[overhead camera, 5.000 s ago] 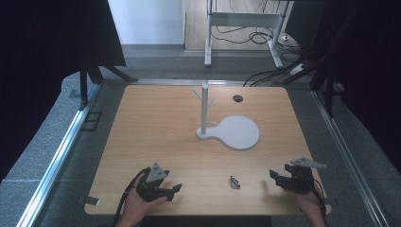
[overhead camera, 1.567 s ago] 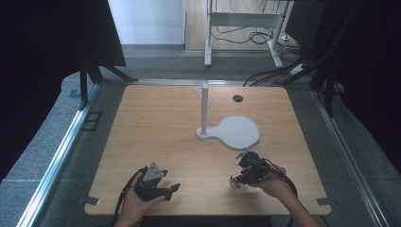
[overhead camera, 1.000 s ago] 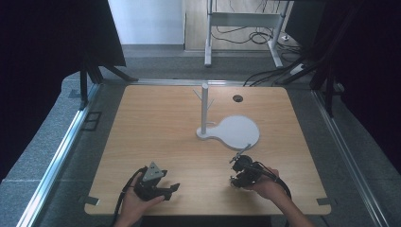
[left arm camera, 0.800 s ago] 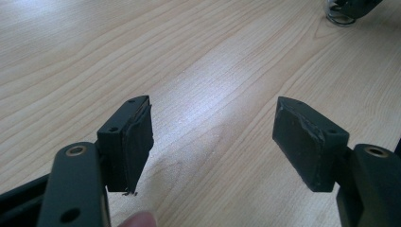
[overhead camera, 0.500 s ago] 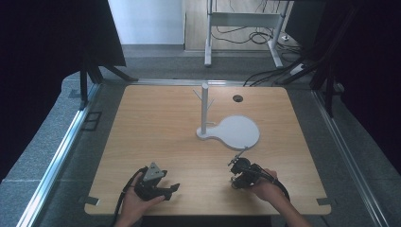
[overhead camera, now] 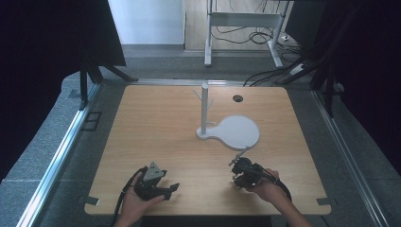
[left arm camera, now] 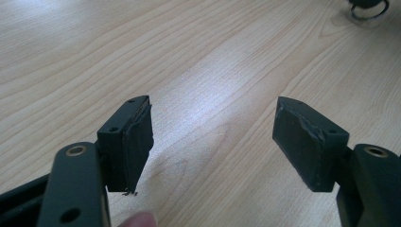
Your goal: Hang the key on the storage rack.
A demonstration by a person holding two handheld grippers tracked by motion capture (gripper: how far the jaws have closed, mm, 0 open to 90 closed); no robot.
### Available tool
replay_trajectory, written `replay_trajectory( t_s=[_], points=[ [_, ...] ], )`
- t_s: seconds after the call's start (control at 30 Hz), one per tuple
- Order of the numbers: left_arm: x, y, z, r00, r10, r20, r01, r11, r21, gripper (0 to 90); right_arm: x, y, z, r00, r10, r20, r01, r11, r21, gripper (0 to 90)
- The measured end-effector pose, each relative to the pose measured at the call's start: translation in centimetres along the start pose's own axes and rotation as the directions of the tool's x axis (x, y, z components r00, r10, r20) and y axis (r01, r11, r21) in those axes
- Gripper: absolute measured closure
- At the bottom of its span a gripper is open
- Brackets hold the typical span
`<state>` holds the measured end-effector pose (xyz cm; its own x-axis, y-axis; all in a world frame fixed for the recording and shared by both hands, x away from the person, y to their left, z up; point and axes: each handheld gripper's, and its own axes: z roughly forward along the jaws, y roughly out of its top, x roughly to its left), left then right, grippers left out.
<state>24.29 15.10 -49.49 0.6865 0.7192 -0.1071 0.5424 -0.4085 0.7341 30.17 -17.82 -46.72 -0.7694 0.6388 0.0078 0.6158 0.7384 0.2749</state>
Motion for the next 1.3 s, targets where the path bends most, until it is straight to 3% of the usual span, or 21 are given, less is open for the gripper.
replay_trajectory(
  t_s=[0.47, 1.3],
  points=[
    [0.0, 0.1, -0.1, 1.0000, 0.003, -0.002, -0.003, 1.0000, -0.001, 30.0, -1.2, 0.5, -3.9, 0.9994, 0.032, 0.016, -0.030, 0.992, -0.126, 83.2],
    [0.1, 0.0, 0.0, 1.0000, -0.002, -0.003, 0.002, 1.0000, 0.000, 30.0, -3.6, 2.7, -6.2, 0.9971, 0.062, 0.045, -0.052, 0.979, -0.195, 83.2]
  ],
)
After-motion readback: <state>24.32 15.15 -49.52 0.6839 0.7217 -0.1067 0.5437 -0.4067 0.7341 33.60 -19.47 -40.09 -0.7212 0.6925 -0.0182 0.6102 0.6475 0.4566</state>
